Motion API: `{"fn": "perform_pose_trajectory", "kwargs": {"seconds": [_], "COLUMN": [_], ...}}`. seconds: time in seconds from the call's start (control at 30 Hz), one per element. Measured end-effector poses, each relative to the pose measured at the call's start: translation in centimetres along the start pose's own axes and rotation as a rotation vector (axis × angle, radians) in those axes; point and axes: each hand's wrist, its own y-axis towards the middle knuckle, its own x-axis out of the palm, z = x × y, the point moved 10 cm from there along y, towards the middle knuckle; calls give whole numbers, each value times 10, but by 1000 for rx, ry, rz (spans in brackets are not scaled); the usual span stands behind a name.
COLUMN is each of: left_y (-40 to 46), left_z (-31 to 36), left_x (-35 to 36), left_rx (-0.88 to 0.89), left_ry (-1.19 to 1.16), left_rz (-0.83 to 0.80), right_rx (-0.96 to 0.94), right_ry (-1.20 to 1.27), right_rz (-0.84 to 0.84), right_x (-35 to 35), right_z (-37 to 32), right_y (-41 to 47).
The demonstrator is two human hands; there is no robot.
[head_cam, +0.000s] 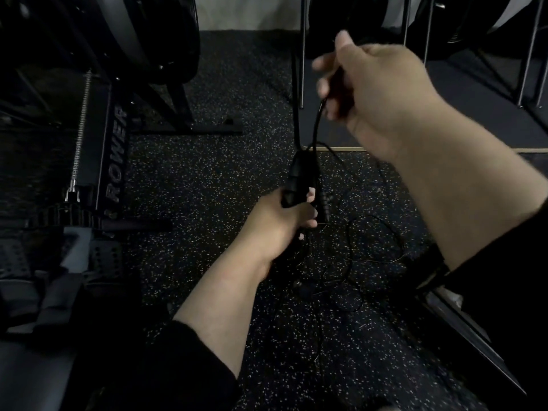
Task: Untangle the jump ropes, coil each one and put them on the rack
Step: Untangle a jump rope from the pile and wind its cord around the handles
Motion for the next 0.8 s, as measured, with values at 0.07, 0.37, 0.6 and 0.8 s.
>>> {"fn": "perform_pose_trajectory", "kwargs": {"seconds": [0.07,0.37,0.6,0.8], "left_y": [2,-3,-3,-5], "left_z": [-3,7,24,35], "left_x": [4,-14,-7,-21], "left_rx": [-13,-25,16,82], "left_ry": [13,-248,-560,-627], "left_rz": [-28,89,47,81], "right_rx": [-20,82,220,241], "right_ry": [18,-143,-461,-472], "right_rz": [11,99,-405,-59], "right_x": [-2,-18,28,-21], "right_z": [-7,55,191,198], "right_y": [5,-23,-110,-105]}}
